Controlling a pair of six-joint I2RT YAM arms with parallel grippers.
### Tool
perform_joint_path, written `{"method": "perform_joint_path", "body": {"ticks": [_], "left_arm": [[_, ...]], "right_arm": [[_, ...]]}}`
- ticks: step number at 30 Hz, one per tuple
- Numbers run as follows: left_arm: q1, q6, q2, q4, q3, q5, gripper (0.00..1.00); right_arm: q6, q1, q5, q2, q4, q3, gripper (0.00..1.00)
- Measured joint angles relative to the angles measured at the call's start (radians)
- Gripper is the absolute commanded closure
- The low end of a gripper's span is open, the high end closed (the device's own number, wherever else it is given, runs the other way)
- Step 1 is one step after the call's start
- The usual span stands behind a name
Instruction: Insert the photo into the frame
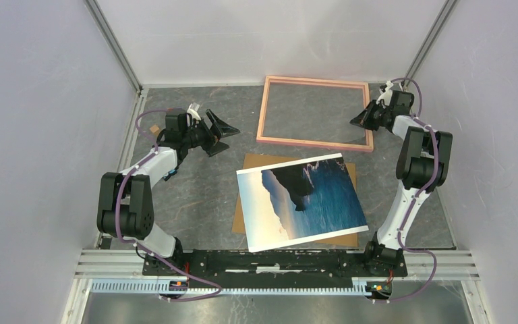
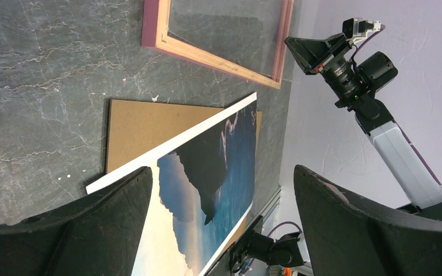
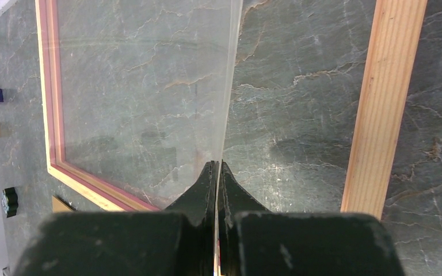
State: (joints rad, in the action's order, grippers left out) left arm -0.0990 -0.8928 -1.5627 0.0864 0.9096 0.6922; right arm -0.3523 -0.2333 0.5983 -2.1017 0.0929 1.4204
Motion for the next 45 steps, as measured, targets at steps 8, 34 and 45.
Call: {"method": "perform_joint_path", "body": {"ticks": [8,34,45], "left_arm": [[0.0,0.0,0.0,0.0,0.0,0.0,0.03],[0.0,0.0,-0.008,0.003,0.0,0.003,0.03],[-0.002,0.0,-0.012,0.006,0.0,0.012,0.03]], "right_arm": [[0.005,-0.004,0.001,0.0,0.001,0.0,1.0],[0.019,-0.011,0.004,0.0,0.01,0.0,1.0],[0.021,-0.011,0.009,0.0,0.011,0.0,1.0]]}}
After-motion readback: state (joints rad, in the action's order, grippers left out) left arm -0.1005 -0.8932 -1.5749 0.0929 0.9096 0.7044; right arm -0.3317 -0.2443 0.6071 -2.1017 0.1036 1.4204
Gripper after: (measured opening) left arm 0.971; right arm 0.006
